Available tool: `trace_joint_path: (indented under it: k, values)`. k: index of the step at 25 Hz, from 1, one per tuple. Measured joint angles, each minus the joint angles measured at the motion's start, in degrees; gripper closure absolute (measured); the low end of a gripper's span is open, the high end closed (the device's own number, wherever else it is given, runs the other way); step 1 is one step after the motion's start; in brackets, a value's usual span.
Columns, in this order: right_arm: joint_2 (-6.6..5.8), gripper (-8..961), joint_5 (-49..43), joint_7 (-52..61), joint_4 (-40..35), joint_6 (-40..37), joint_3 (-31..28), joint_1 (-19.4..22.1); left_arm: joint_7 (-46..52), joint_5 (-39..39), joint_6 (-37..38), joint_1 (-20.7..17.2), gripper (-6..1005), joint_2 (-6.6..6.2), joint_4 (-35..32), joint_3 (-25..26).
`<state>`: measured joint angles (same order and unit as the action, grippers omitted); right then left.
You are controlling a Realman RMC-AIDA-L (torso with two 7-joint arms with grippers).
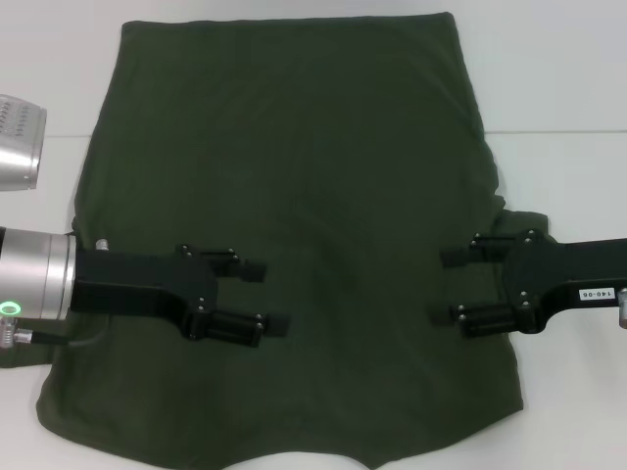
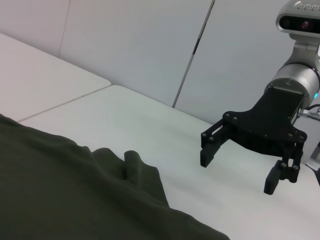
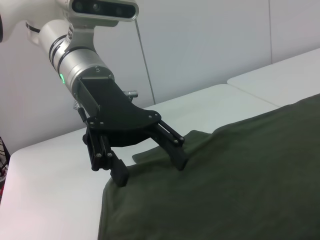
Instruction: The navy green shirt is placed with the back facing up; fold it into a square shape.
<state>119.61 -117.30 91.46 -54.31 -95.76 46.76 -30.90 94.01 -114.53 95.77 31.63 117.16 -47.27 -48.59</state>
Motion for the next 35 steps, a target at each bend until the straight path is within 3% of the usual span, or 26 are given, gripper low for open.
trace_joint_path:
  k: [13, 21, 24, 30, 35]
  values:
    - [-0.11, 75, -0.1, 0.0, 0.0, 0.0, -0.1, 0.8, 0.2, 0.4, -0.2, 0.5, 82, 0.09, 0.0, 0.2]
    - [-0.20, 77, 0.1, 1.8, 0.4, -0.2, -3.0, 0.8, 3.9, 0.6, -0.2, 0.5, 90, -0.06, -0.2, 4.3]
    - [-0.44, 77, 0.2, 9.3, 0.4, 2.8, -4.9, 0.3, 14.3, -0.2, -4.4, 0.5, 93, -0.76, -0.7, 7.1]
    - [-1.73, 79, 0.3, 27.5, 2.2, 11.6, -6.8, -1.0, 46.6, -1.1, -12.0, -1.2, 99, -4.67, -0.2, 9.7]
    - [-2.73, 80, 2.1, 31.3, 7.3, 13.6, -10.8, -2.5, 50.6, -1.2, -15.5, -3.8, 104, -4.97, 1.0, 15.9]
